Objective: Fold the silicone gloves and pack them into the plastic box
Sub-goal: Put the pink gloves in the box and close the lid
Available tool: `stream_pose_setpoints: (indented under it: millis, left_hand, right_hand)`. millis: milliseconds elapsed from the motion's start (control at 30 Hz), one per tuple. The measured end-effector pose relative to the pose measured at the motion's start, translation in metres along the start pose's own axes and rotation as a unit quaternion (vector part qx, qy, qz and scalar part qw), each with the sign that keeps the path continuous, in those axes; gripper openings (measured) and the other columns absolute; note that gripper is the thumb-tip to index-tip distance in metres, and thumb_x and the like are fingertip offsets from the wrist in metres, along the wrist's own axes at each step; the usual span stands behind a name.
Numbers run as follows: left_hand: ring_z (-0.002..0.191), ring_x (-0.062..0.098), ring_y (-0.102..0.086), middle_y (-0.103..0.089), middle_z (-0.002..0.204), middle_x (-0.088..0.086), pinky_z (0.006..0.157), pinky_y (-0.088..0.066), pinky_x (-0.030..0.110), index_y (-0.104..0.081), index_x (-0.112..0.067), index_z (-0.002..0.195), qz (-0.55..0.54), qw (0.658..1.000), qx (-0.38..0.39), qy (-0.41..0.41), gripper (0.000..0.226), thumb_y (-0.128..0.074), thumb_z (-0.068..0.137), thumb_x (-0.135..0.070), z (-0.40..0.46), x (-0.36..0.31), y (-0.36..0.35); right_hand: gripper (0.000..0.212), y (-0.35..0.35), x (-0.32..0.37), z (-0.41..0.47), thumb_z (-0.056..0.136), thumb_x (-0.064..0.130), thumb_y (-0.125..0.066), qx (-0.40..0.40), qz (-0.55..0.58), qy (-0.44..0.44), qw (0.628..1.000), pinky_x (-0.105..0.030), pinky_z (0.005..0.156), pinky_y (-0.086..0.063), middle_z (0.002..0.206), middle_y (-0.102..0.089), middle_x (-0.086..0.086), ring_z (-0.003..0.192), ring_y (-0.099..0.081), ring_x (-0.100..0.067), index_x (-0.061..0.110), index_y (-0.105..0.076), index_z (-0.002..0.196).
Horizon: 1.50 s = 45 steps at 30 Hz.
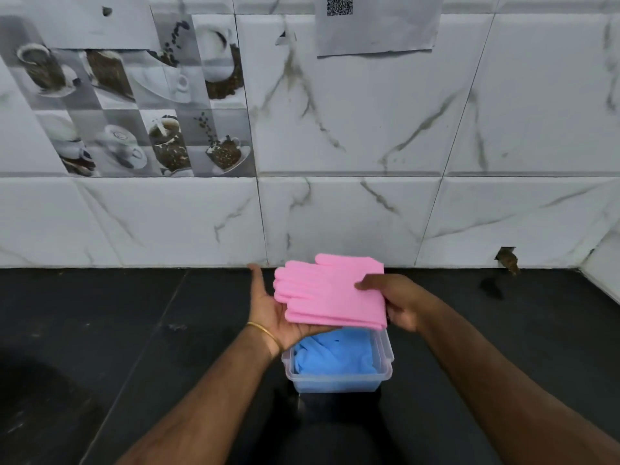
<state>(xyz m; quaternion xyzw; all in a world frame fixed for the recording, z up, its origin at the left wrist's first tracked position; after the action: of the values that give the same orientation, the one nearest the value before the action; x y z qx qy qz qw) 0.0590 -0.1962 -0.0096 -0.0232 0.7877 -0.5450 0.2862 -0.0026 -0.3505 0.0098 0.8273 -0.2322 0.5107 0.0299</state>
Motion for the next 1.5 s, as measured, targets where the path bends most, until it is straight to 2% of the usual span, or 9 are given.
stream_pose_setpoints:
  millis: [167, 300, 433, 700, 900, 1000, 1133, 1300, 1500]
  left_hand:
    - [0.111, 0.053, -0.059, -0.063, 0.126, 0.026, 0.088, -0.04, 0.078, -0.065, -0.011, 0.125, 0.058, 0.993, -0.085, 0.056, 0.07, -0.068, 0.074, -0.06, -0.002, 0.031, 0.031]
    - [0.101, 0.055, -0.064, -0.068, 0.116, 0.028, 0.083, -0.045, 0.076, -0.062, -0.008, 0.123, 0.062, 0.985, -0.15, 0.051, 0.061, -0.065, 0.071, -0.04, -0.004, 0.044, 0.047]
    - [0.096, 0.053, -0.066, -0.069, 0.112, 0.028, 0.081, -0.048, 0.073, -0.061, -0.006, 0.121, 0.059, 0.98, -0.179, 0.061, 0.057, -0.059, 0.072, -0.037, -0.004, 0.052, 0.056]
    - [0.094, 0.05, -0.068, -0.071, 0.109, 0.025, 0.083, -0.048, 0.071, -0.067, -0.006, 0.112, 0.084, 0.971, -0.213, 0.073, 0.051, -0.056, 0.073, -0.035, -0.003, 0.056, 0.067]
    - [0.087, 0.049, -0.07, -0.073, 0.102, 0.025, 0.074, -0.053, 0.064, -0.069, -0.005, 0.105, 0.104, 0.964, -0.232, 0.083, 0.052, -0.06, 0.06, -0.028, -0.001, 0.058, 0.07]
    - [0.086, 0.049, -0.07, -0.073, 0.098, 0.025, 0.073, -0.054, 0.063, -0.067, -0.005, 0.106, 0.104, 0.961, -0.244, 0.079, 0.051, -0.059, 0.061, -0.026, -0.001, 0.057, 0.074]
    - [0.099, 0.05, -0.066, -0.071, 0.107, 0.027, 0.084, -0.049, 0.07, -0.062, -0.005, 0.115, 0.106, 0.955, -0.261, 0.089, 0.051, -0.055, 0.07, -0.027, -0.001, 0.058, 0.078]
    - [0.095, 0.037, -0.062, -0.065, 0.092, 0.014, 0.104, -0.042, 0.055, -0.061, -0.01, 0.093, 0.153, 0.936, -0.306, 0.077, 0.027, -0.048, 0.074, -0.024, -0.002, 0.052, 0.08]
    - [0.058, 0.029, -0.065, -0.064, 0.066, 0.008, 0.062, -0.06, 0.04, -0.065, -0.008, 0.069, 0.19, 0.921, -0.324, 0.105, 0.022, -0.049, 0.074, -0.023, -0.001, 0.052, 0.08]
  right_hand:
    - [0.031, 0.02, -0.035, 0.01, 0.08, 0.002, -0.069, -0.055, -0.145, -0.001, 0.988, -0.044, 0.084, -0.057, 0.106, -0.073, -0.02, 0.094, -0.069, -0.034, -0.001, -0.066, 0.111]
    - [0.06, 0.031, -0.041, 0.014, 0.073, 0.013, -0.077, -0.103, -0.293, 0.019, 0.95, -0.035, 0.072, -0.055, 0.121, -0.061, -0.013, 0.103, -0.063, -0.027, 0.007, -0.049, 0.126]
    - [0.079, 0.033, -0.043, 0.016, 0.07, 0.025, -0.079, -0.125, -0.445, 0.041, 0.886, -0.031, 0.081, -0.048, 0.133, -0.046, -0.009, 0.105, -0.052, -0.02, 0.014, -0.039, 0.138]
    - [0.088, 0.028, -0.054, 0.016, 0.072, 0.028, -0.074, -0.116, -0.502, 0.05, 0.855, -0.027, 0.083, -0.045, 0.143, -0.028, -0.006, 0.097, -0.045, -0.014, 0.025, -0.03, 0.148]
    - [0.083, 0.024, -0.056, 0.011, 0.077, 0.032, -0.07, -0.123, -0.551, 0.055, 0.823, -0.032, 0.098, -0.049, 0.141, -0.023, -0.004, 0.114, -0.048, -0.02, 0.026, -0.03, 0.15]
    - [0.078, 0.015, -0.048, 0.005, 0.074, 0.036, -0.068, -0.143, -0.616, 0.107, 0.767, -0.036, 0.097, -0.05, 0.144, -0.024, -0.003, 0.126, -0.041, -0.026, 0.026, -0.037, 0.144]
    - [0.057, -0.015, -0.038, 0.0, 0.074, 0.027, -0.065, -0.08, -0.67, 0.211, 0.707, -0.035, 0.097, -0.047, 0.136, -0.042, 0.003, 0.122, -0.044, -0.024, 0.032, -0.053, 0.129]
    - [0.053, -0.02, -0.054, 0.011, 0.076, 0.021, -0.063, -0.013, -0.703, 0.145, 0.696, -0.035, 0.098, -0.047, 0.136, -0.046, 0.004, 0.124, -0.045, -0.023, 0.034, -0.055, 0.127]
    - [0.05, -0.025, -0.061, 0.017, 0.072, 0.02, -0.065, 0.002, -0.736, 0.142, 0.662, -0.033, 0.088, -0.047, 0.131, -0.049, 0.003, 0.114, -0.052, -0.022, 0.034, -0.059, 0.119]
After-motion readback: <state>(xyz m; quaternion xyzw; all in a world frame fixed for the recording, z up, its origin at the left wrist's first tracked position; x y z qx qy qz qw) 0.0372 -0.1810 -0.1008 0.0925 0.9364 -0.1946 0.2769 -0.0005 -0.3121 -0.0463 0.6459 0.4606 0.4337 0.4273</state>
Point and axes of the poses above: each hand's wrist, its own z-axis towards the middle knuckle, its own y-axis out of the back of the hand, x = y × z, the point moved 9 cm from there along z, towards the middle knuckle
